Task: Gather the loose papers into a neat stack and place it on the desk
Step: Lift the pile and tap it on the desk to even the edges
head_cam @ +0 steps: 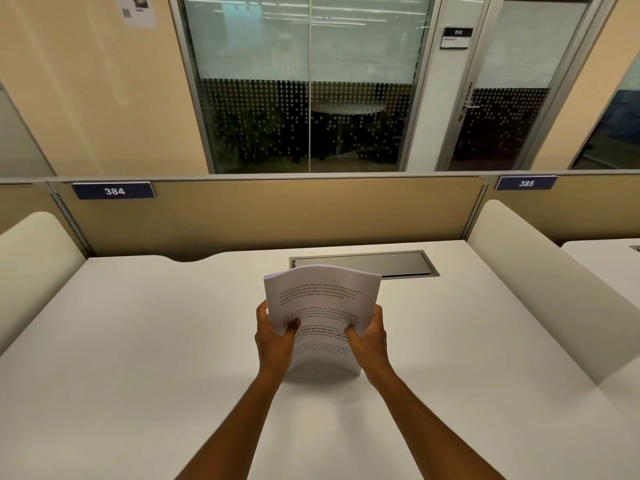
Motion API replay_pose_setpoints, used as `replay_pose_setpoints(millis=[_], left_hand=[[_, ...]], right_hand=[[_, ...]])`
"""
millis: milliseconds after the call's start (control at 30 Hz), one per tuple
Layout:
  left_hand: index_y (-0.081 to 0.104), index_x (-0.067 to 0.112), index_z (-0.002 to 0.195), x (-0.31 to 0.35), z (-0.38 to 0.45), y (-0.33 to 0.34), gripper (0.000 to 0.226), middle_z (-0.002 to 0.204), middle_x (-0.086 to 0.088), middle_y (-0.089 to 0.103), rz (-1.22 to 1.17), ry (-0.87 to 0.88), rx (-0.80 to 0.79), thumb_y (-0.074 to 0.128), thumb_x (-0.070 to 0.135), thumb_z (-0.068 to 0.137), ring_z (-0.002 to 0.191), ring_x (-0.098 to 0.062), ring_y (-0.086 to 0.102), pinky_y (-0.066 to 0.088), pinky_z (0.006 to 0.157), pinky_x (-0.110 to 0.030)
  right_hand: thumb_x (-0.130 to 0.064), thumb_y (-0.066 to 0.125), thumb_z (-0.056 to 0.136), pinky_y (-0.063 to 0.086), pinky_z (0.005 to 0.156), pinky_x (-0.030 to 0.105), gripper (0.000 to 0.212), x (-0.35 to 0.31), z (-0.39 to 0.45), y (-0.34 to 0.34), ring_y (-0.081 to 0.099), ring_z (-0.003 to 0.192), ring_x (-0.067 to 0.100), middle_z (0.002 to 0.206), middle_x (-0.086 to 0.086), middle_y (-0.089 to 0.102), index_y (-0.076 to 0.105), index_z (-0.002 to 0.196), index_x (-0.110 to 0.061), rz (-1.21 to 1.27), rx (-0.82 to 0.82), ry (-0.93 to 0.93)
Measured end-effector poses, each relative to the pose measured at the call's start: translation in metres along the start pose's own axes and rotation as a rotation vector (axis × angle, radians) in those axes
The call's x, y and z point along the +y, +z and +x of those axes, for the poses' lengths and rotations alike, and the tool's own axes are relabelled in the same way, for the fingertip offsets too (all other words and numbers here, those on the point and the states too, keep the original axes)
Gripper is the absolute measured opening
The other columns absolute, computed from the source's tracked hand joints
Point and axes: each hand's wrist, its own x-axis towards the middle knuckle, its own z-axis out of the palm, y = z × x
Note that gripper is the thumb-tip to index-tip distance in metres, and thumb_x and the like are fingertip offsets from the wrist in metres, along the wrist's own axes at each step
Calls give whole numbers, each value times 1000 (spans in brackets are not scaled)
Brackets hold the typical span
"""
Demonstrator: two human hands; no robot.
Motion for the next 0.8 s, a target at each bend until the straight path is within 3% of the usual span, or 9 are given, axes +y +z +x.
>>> replay_pose_setpoints(millis=[100, 200, 300, 433, 600, 733, 800], left_hand=[[42, 24, 131, -1, 3, 0, 58, 112, 4, 59, -6, -27, 20, 73, 12, 83, 93, -16, 63, 60, 71, -34], [54, 18, 121, -7, 4, -2, 42, 110, -5, 66, -55, -89, 28, 73, 16, 84, 95, -26, 66, 63, 74, -46], [62, 12, 116, -11, 6, -4, 34, 107, -10, 70, -87, -134, 10, 73, 21, 85, 95, -33, 68, 63, 74, -46], [62, 15, 116, -11, 7, -4, 32, 107, -10, 70, -111, -129, -36, 72, 20, 86, 94, -32, 68, 62, 76, -50], [68, 16, 97, -9, 5, -5, 12, 94, -8, 74, -176, -144, 2, 71, 19, 86, 85, -36, 70, 62, 67, -42], [63, 20, 108, -4, 4, -5, 22, 99, -1, 73, -150, -128, -2, 70, 20, 87, 84, -27, 71, 59, 56, -26], [64, 18, 112, -5, 5, -4, 24, 99, -1, 73, -124, -108, -25, 69, 20, 88, 85, -26, 71, 59, 57, -25]], right_hand=[[-14, 66, 88, 53, 60, 13, 50, 0, 2, 0, 60, 86, 6, 104, -14, 53, 34, 118, -38, 20, -7, 7], [-14, 67, 88, 56, 72, 27, 49, 2, 4, -1, 59, 87, 10, 103, -15, 54, 38, 119, -38, 41, -10, 23], [-14, 68, 87, 57, 81, 36, 45, 4, 7, -3, 61, 97, 17, 111, -5, 60, 48, 125, -27, 80, -24, 69], [-13, 66, 88, 59, 77, 32, 40, 3, 9, -8, 64, 100, 22, 113, 0, 65, 55, 126, -21, 121, -62, 93], [-14, 65, 90, 55, 63, 21, 24, 3, 8, -12, 67, 92, 17, 102, -5, 69, 60, 104, -33, 165, -94, 114], [-15, 66, 89, 55, 61, 21, 24, 3, 7, -12, 67, 88, 15, 97, -8, 69, 61, 97, -37, 159, -105, 116], [-16, 68, 88, 57, 63, 22, 24, 4, 8, -11, 68, 89, 16, 99, -5, 70, 61, 100, -36, 158, -114, 109]])
